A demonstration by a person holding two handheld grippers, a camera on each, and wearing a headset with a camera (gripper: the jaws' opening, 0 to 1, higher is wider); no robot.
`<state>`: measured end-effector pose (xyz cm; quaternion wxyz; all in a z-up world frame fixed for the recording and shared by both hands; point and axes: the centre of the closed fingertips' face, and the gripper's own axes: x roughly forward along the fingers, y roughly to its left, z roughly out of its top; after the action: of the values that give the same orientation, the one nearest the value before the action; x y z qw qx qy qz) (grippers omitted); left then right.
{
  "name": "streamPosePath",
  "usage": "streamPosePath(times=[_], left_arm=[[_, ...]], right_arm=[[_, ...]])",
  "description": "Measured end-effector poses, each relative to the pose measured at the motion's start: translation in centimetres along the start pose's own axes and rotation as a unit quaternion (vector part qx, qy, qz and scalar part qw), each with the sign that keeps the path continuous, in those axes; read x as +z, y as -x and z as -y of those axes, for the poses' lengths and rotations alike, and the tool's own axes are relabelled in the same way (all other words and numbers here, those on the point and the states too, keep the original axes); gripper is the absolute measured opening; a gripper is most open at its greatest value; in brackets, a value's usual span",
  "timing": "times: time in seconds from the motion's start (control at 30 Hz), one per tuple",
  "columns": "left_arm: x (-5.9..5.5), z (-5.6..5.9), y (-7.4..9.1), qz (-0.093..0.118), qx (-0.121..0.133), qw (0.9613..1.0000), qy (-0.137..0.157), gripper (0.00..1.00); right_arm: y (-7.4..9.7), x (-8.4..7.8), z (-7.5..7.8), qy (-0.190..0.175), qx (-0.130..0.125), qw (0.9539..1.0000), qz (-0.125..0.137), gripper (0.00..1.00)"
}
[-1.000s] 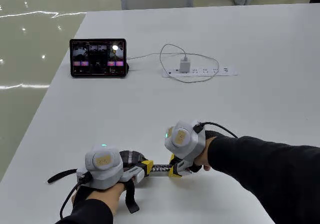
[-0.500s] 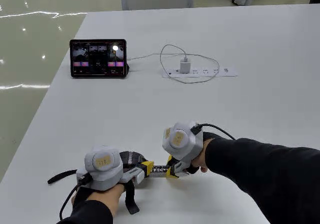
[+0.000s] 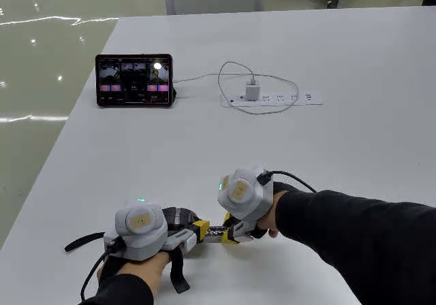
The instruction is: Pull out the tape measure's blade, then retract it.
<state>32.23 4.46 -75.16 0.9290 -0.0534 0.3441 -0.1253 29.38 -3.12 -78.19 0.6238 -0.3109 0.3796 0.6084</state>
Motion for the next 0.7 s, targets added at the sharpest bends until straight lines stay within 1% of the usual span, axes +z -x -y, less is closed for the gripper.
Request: streamPosePath(times=[0.7], left_arm=[[0.0,0.0,0.0,0.000,-0.001,1.0000,0.003,0.62]], right_arm=[[-0.9,1.5,-0.1,-0.004,-0.002,0.9998,0.019,0.11]])
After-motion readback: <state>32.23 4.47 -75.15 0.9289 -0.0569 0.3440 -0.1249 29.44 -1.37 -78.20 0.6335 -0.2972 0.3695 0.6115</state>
